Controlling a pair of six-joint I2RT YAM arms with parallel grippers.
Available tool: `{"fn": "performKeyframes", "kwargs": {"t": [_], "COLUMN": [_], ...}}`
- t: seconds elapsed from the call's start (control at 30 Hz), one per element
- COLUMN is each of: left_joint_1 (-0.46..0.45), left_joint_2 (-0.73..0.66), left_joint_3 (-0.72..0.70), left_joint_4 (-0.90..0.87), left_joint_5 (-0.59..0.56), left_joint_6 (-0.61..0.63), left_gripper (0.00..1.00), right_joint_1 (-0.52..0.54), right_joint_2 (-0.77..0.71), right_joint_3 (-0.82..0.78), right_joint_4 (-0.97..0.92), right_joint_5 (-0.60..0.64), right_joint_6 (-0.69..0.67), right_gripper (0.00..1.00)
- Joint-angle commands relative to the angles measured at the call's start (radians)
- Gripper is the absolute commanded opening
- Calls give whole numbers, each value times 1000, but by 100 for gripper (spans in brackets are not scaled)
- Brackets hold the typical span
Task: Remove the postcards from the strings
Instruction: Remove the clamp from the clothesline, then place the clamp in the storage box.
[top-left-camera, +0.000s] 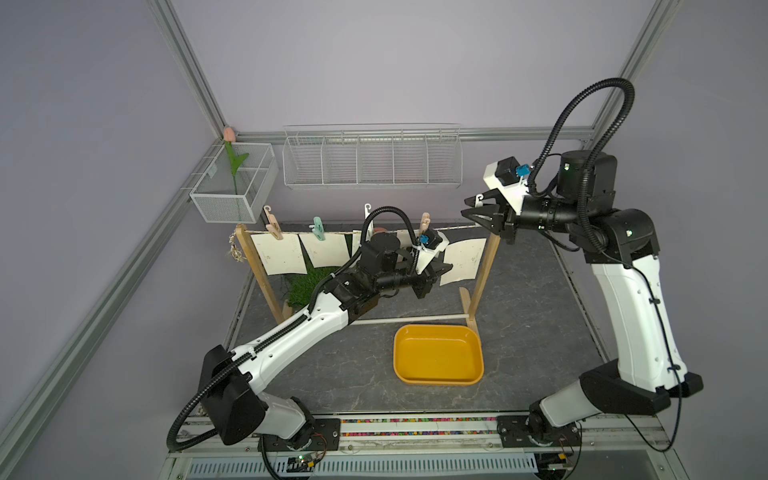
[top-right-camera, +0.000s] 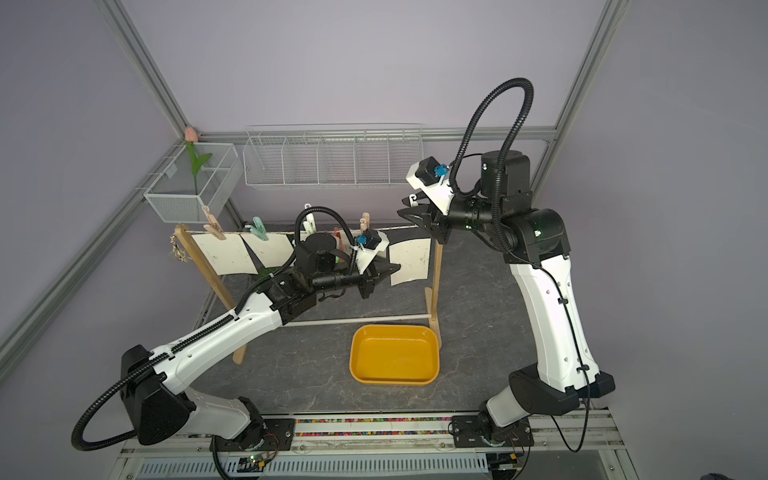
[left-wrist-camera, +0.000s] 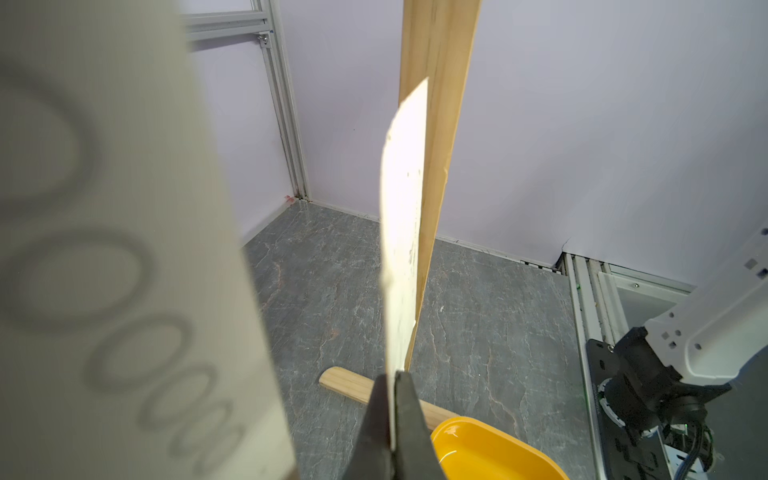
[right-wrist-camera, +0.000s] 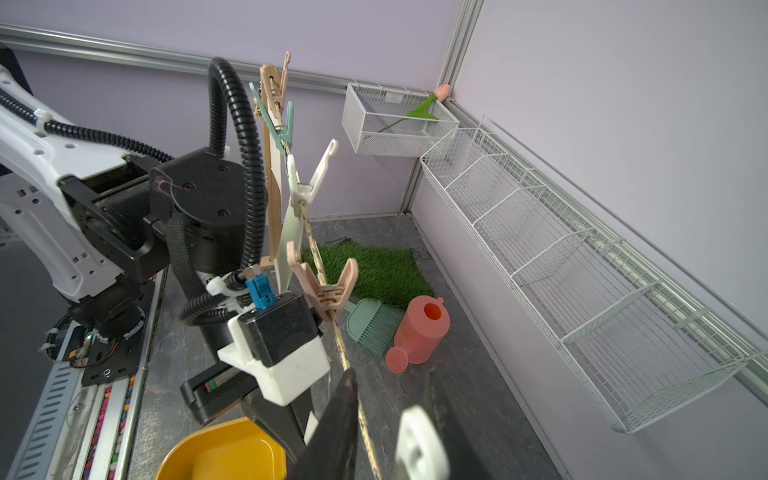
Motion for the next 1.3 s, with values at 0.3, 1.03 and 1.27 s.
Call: {"fn": "performKeyframes", "kwargs": {"t": [0.3, 1.03, 1.27], "left_joint_1": [-71, -107, -107], "left_joint_2": [-167, -744, -840], "left_joint_3": [-76, -247, -236], "left_joint_4": [-167, -436, -663], "left_joint_5": [-58, -222, -244], "left_joint_6": [179, -62, -181], "left_gripper": [0, 0, 0], "right_joint_1": [6, 242, 362], "right_joint_2": [-200, -560, -548], "right_joint_3": [-206, -944, -1137], "right_joint_4": [234, 326, 365], "right_joint_5": [-57, 121, 265], "right_joint_6": [141, 381, 478], "right_gripper": [24, 28, 28]}}
